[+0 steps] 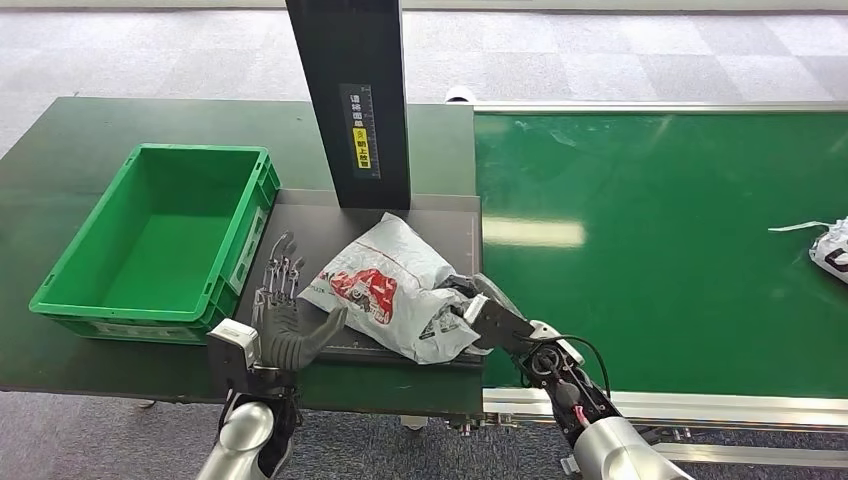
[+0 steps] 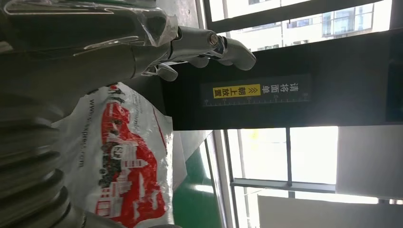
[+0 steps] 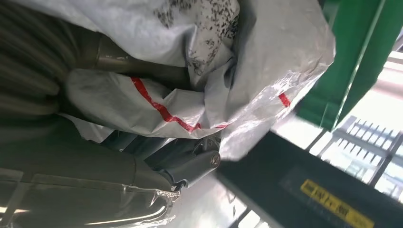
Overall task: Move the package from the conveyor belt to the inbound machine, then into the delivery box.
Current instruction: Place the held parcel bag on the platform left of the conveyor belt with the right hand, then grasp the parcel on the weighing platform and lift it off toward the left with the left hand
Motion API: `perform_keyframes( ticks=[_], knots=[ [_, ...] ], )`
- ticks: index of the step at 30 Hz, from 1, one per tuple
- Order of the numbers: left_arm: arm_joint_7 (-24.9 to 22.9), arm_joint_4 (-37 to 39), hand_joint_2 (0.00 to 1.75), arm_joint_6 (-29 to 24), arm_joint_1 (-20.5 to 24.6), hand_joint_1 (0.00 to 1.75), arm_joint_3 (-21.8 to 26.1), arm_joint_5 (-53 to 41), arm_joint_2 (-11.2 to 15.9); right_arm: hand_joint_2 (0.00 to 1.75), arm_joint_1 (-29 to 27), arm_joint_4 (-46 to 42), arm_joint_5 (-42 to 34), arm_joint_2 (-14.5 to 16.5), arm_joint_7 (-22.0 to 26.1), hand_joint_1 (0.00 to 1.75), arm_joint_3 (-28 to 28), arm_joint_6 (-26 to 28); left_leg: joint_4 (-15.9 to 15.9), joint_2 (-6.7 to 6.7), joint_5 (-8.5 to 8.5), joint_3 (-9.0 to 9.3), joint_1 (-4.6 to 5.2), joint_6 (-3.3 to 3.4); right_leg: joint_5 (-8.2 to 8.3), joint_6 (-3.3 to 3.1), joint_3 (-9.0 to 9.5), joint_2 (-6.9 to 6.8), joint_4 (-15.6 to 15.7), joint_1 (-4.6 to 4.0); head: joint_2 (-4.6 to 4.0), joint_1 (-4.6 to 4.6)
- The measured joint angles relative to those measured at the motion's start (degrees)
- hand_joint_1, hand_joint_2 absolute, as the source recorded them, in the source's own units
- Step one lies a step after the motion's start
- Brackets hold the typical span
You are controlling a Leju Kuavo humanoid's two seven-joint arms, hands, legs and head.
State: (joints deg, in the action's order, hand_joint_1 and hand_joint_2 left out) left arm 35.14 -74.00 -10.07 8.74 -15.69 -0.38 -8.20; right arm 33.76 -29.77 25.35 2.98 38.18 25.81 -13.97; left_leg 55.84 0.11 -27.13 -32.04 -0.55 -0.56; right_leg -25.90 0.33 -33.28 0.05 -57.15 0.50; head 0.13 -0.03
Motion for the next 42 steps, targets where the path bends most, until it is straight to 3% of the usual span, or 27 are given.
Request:
perform_keyframes(
  ticks=[2, 4, 13, 23, 28, 36, 42],
  knots=[
    [0.0, -0.4, 1.75, -0.1, -0.6, 0.0, 0.1, -0.2, 0.0, 1.75, -0.1, -1.0, -0.9, 0.1, -1.7, 0.0, -0.2, 3.2, 0.0, 0.0, 0.0, 0.0, 0.0, 0.0, 0.0, 0.0, 0.0, 0.0, 0.0, 0.0, 0.0, 0.0],
    [0.0, -0.6, 1.75, -0.1, -0.9, 0.0, 0.3, -0.3, 0.0, 1.75, -0.5, -1.8, -3.6, 0.1, -2.8, 0.0, -0.9, 2.8, 0.0, -0.01, 0.0, 0.0, 0.0, 0.0, 0.0, 0.0, 0.0, -0.01, 0.0, 0.0, 0.0, -0.01],
    [0.0, -0.7, 1.75, 0.3, -0.8, 0.0, 0.7, -0.7, 0.0, 1.75, -5.2, -6.1, -24.0, 0.0, -5.4, 0.0, -9.4, -17.0, 0.0, -0.03, 0.0, 0.0, 0.0, 0.0, 0.0, 0.0, -0.01, -0.02, 0.0, 0.0, 0.0, -0.01],
    [-1.2, -0.4, 1.75, 0.3, -0.8, 0.0, 0.7, -3.4, 0.1, 1.75, -8.4, -9.3, -29.0, -0.3, -5.6, 0.0, -11.7, -20.4, 0.0, -0.03, 0.0, 0.01, 0.0, 0.0, 0.0, 0.0, 0.0, -0.02, 0.0, 0.0, 0.0, 0.0],
    [-2.0, -0.3, 1.75, 0.4, -1.5, 0.0, 0.8, -5.6, 0.5, 1.75, -12.6, -17.6, -30.7, -1.0, -6.6, 0.0, -12.5, -17.8, 0.0, -0.03, -0.01, -0.02, 0.0, 0.0, -0.01, 0.0, -0.02, -0.02, 0.0, 0.0, 0.0, -0.01],
    [-2.4, -1.6, 1.75, 0.8, -3.5, 0.0, 2.2, -8.2, 0.7, 1.75, -17.8, -31.0, -28.2, -3.6, -9.3, 0.0, -15.6, -6.5, 0.0, -0.03, -0.02, 0.0, 0.01, 0.01, -0.02, -0.01, -0.01, -0.03, 0.0, 0.01, 0.01, 0.0],
    [-3.4, -4.3, 1.75, 0.6, -5.5, 0.0, 4.0, -11.7, 0.3, 1.75, -24.8, -40.4, -26.4, -4.1, -12.2, 0.0, -21.5, 1.7, 0.0, -0.13, -0.04, -0.02, 0.0, 0.01, -0.05, -0.01, 0.01, -0.13, 0.0, 0.0, 0.0, -0.01]
  ],
)
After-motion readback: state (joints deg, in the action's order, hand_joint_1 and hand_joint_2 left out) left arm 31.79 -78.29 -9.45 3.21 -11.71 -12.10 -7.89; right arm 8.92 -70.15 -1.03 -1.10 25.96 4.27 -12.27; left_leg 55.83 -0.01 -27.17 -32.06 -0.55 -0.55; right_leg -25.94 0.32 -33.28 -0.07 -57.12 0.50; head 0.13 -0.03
